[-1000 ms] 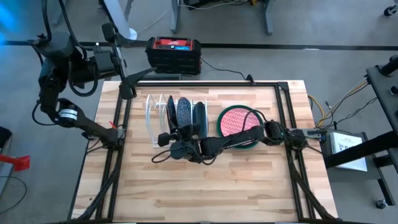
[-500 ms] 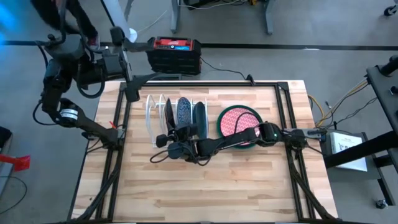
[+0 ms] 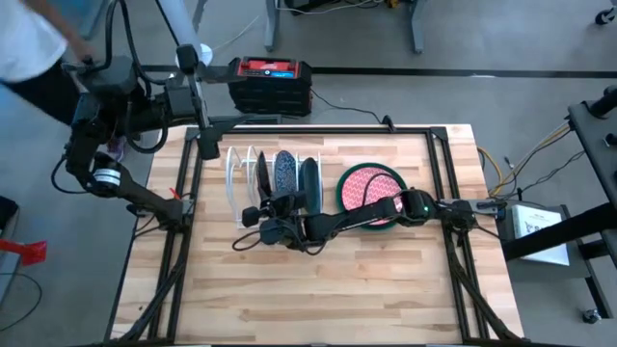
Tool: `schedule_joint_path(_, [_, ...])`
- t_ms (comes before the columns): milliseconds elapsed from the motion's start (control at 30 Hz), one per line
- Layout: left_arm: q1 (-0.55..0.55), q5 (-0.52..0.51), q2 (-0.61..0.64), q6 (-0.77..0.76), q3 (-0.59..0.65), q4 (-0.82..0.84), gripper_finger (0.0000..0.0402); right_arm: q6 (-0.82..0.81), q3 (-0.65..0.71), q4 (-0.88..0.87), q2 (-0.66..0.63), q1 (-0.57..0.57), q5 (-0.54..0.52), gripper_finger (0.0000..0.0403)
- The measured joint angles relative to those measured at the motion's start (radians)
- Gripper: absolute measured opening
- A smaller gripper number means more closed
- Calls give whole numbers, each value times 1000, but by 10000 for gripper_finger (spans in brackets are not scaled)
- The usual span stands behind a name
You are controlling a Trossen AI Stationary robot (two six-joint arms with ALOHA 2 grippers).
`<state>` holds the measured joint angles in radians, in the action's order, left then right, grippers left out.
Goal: Sort dishes
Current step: Put the green patterned plate into the dish rack
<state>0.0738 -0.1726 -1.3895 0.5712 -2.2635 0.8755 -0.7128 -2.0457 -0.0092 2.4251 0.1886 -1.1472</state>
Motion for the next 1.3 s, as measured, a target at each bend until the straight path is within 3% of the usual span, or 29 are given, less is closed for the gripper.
schedule_joint_path(1300, [0, 55, 0, -61, 0, 19, 296, 2, 2, -39, 33, -11, 4, 8])
